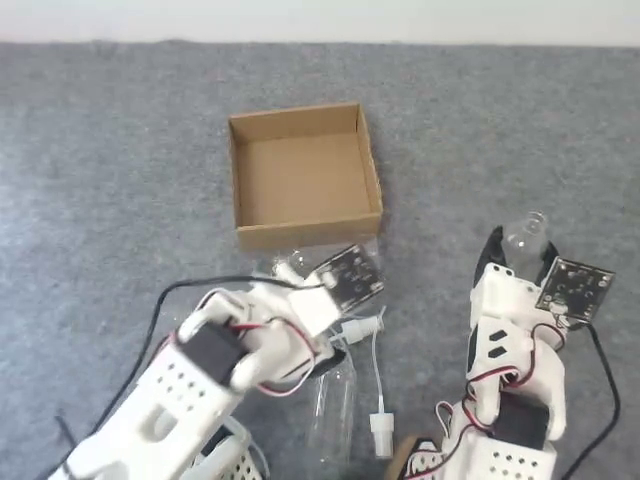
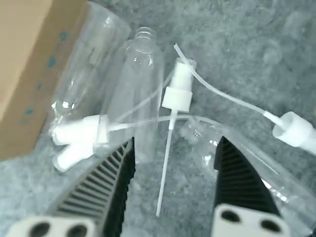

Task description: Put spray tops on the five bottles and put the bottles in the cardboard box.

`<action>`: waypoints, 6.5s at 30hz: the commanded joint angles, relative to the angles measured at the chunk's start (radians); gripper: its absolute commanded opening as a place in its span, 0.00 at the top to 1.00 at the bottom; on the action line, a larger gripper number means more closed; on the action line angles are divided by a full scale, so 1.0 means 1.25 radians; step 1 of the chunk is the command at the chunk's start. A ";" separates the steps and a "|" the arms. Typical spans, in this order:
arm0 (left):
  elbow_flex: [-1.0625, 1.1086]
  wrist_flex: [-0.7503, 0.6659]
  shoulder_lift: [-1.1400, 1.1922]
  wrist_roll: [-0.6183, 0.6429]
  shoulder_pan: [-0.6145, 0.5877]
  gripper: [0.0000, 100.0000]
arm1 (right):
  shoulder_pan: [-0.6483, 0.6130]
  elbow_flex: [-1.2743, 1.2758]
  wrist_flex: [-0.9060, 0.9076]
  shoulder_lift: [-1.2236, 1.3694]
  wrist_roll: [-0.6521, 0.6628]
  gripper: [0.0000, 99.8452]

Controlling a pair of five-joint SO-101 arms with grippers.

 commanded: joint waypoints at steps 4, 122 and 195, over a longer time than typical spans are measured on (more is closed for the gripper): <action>-0.153 -0.050 0.237 0.009 0.037 0.76 | 0.010 -0.009 -0.025 -0.013 -0.010 0.93; -0.031 -0.207 -0.329 0.217 -0.173 0.99 | -0.314 0.009 -0.029 -0.013 0.090 0.94; 0.064 -0.538 -0.660 0.430 -0.151 0.99 | -0.695 0.173 -0.295 -0.012 0.244 0.94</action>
